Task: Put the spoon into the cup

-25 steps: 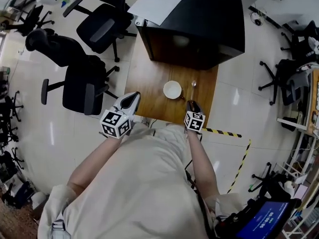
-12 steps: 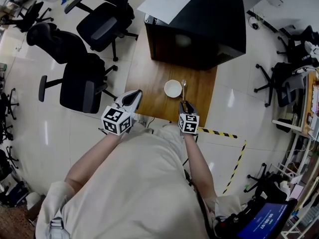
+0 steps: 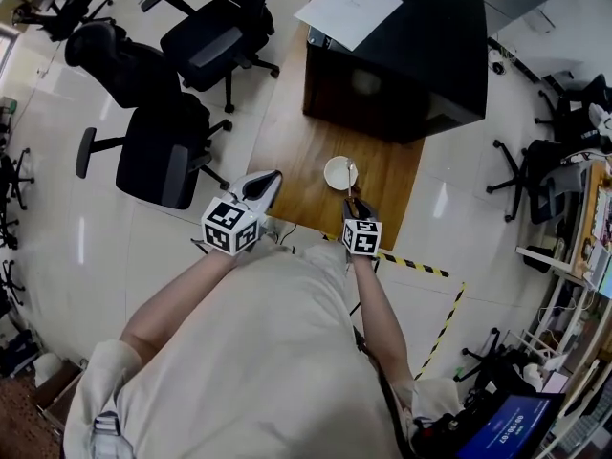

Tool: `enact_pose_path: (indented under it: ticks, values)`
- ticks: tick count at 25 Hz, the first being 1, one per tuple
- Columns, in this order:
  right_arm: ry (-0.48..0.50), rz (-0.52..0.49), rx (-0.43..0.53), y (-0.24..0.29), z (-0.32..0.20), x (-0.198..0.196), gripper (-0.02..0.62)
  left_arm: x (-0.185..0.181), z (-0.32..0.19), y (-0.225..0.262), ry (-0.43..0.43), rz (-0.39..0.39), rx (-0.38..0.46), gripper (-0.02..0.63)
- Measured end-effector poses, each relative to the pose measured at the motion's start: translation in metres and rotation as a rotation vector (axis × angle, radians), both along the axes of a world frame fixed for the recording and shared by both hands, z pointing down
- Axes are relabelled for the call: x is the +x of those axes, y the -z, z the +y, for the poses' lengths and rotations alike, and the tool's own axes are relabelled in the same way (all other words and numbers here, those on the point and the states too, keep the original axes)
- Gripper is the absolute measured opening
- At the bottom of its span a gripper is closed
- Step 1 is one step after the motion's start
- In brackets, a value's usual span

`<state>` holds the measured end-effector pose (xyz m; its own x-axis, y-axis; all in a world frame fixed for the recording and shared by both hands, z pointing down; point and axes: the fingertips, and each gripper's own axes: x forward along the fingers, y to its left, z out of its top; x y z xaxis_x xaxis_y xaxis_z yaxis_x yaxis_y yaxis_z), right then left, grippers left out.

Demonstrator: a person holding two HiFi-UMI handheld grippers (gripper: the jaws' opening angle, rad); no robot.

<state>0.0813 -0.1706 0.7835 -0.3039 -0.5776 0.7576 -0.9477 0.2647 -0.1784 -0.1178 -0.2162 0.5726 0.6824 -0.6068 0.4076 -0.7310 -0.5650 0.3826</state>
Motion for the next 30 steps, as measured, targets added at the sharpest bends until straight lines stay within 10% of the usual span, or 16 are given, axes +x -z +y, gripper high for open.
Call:
enact_pose_path:
  ticks: [30]
  values:
    - [0.086,0.04,-0.11,-0.017,-0.015,-0.022,0.126,-0.022,0.002,0.011,0.058,0.121,-0.041,-0.021]
